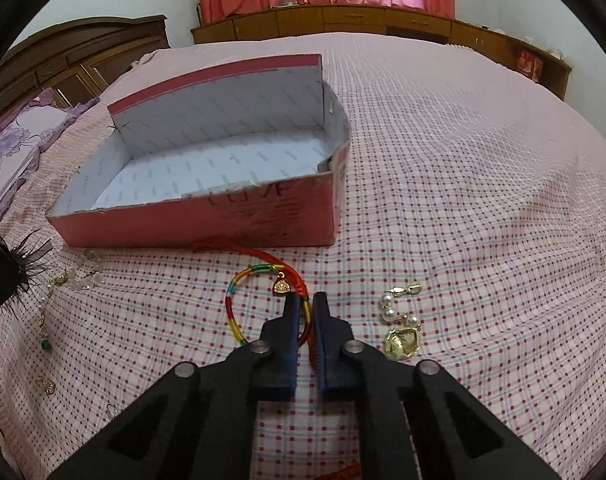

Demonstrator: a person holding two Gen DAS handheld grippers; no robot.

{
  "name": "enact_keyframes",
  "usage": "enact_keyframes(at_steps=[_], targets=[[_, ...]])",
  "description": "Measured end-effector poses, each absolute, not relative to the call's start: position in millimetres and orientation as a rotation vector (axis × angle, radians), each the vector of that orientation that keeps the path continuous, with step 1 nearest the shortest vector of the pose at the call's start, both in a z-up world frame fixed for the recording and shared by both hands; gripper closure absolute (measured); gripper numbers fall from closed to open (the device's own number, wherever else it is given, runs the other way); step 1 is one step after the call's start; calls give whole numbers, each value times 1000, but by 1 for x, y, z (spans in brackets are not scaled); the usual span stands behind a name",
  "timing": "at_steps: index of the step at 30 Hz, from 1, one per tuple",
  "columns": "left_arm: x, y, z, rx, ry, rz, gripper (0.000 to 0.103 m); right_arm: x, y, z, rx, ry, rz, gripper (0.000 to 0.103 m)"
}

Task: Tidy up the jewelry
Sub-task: 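Lift the hair clip with the left gripper while the right gripper grasps the rainbow bracelet, then lower both held items into the box and open both grippers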

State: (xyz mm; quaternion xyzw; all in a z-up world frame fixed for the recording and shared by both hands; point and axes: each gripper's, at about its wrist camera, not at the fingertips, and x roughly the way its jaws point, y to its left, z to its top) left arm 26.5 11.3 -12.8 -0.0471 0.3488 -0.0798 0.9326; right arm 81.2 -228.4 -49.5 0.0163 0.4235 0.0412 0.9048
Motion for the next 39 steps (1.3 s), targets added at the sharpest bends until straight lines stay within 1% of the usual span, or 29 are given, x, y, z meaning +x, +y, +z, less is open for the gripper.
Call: enact_keyframes(at_steps=[11,24,31,39], targets=[[22,11,-4,-94,692,-158,75,52,-227,-25,69,808,142,97],[18,7,14,-79,646,-149,75,23,-221,37,119,657,211,97],[33,10,28,-77,605,-143,75,26,-218,64,124,589,232,98],[63,14,31,-77,569,-124,75,51,-209,71,119,540,226,98]])
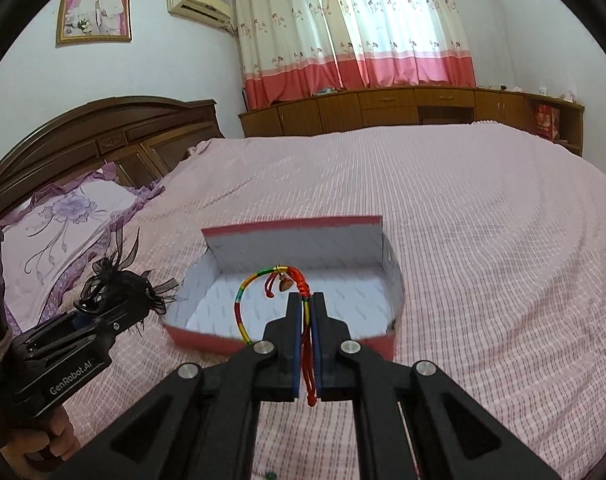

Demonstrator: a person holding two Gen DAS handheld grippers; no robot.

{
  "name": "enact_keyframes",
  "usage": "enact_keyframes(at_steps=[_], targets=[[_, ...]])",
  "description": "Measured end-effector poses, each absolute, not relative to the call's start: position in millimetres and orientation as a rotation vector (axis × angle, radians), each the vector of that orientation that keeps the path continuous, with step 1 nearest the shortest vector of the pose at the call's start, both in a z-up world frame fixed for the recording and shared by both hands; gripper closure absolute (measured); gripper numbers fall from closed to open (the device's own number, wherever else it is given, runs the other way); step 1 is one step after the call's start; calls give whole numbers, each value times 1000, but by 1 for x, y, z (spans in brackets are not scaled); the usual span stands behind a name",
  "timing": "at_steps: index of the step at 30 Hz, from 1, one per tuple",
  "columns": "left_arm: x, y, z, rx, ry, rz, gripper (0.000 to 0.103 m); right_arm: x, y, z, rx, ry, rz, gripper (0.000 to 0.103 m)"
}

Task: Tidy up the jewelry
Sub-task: 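Lower both held items into the box and open both grippers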

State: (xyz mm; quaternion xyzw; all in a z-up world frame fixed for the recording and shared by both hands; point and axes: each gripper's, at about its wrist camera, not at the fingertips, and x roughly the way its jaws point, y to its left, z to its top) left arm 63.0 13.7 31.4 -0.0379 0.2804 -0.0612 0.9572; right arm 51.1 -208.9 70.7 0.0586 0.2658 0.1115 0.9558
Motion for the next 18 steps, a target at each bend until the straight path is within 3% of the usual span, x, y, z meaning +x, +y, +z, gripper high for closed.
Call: enact_keyframes(at_steps=[18], targets=[[153,-3,14,-76,515,-81,74,139,-204,42,105,505,155,98]])
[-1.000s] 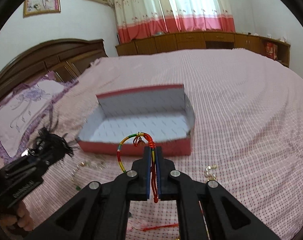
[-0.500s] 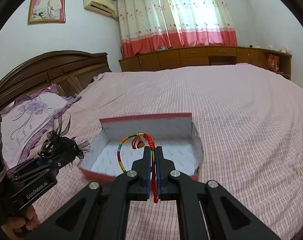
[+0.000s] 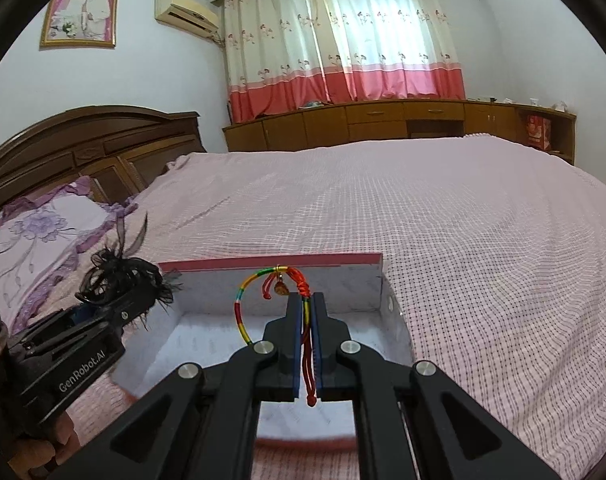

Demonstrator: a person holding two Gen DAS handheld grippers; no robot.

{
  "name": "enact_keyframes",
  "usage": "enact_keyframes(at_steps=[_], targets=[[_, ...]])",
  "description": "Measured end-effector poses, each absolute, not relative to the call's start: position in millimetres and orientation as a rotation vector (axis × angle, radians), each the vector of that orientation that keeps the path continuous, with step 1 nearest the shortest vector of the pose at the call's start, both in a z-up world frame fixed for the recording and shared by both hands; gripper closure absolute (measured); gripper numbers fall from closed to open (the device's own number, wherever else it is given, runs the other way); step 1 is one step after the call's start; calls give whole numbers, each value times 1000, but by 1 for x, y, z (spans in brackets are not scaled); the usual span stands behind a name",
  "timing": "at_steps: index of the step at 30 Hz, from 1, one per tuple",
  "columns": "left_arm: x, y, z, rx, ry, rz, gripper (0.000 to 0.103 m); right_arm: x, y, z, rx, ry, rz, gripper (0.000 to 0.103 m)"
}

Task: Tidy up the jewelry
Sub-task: 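Lower both held items into the box and open both grippers, then close the right gripper on the red-string bracelet on the bed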

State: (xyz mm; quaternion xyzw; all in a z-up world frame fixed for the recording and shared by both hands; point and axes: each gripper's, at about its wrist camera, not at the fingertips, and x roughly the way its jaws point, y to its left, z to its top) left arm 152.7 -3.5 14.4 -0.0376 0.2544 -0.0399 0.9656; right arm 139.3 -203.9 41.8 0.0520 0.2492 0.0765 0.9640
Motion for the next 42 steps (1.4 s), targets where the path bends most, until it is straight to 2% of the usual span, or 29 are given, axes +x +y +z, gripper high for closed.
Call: enact_keyframes(at_steps=[14,16,19,21,23,25,42], targets=[[194,-14,-38,-51,758,-81,73,183,-207,-2,81,640,131,97],[193,-15,-40,-45,767,-82,68,184,-206,-4,83,650,136,97],[186,-16,-38,-43,758,-86,55,185,-207,-5,96,659,146,96],[182,-17,-34,-40,748,-90,46,186,-206,-3,101,663,152,88],[182,-19,-29,-46,745,-95,44,184,-206,0,108,660,161,80],[181,-20,-21,-57,742,-102,43,181,-206,4,116,650,164,74],[121,20,25,-89,739,-101,43,119,-211,68,138,580,213,74]])
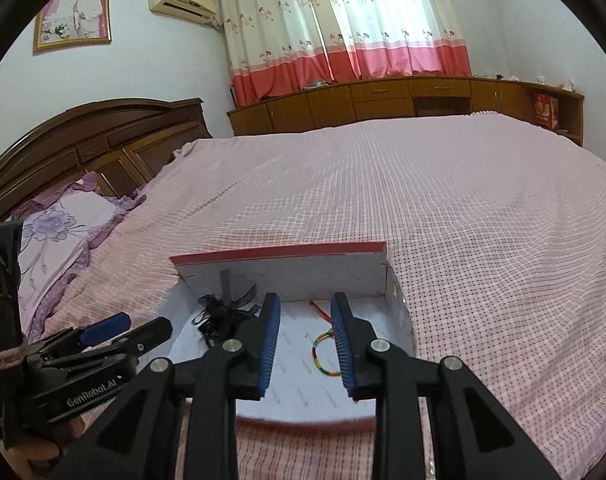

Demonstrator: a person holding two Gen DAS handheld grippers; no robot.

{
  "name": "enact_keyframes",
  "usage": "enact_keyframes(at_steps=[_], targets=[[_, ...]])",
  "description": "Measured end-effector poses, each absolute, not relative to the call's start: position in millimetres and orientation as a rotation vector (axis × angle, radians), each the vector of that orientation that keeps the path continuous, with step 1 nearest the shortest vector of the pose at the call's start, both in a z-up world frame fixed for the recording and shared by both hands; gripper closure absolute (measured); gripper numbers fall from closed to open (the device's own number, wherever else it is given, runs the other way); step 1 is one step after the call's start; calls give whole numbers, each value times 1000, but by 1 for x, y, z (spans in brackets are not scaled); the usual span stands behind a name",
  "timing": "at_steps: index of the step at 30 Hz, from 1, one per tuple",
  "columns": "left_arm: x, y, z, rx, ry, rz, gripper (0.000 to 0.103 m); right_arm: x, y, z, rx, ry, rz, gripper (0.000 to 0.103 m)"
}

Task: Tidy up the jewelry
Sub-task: 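Close the right gripper on the red-string bracelet on the bed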

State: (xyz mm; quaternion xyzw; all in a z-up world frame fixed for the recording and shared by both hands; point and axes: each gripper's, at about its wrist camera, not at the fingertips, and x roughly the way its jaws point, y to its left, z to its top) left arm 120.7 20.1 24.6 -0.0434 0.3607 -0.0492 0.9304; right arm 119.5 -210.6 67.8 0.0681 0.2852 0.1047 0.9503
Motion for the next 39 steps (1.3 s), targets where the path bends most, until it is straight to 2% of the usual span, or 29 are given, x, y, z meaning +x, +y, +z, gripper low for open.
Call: enact_keyframes(at_steps=[15,35,37,39], targets=[[67,48,18,-88,803,-70,43,39,-237,73,125,604,197,74],[54,43,-41,-11,931,-55,44,5,-295,12,116,759,56,73],[55,41,-46,9,939,-53,45,6,-299,4,114,781,47,73],[58,39,-52,24,954,-53,52,8,-302,-3,111,803,43,73]])
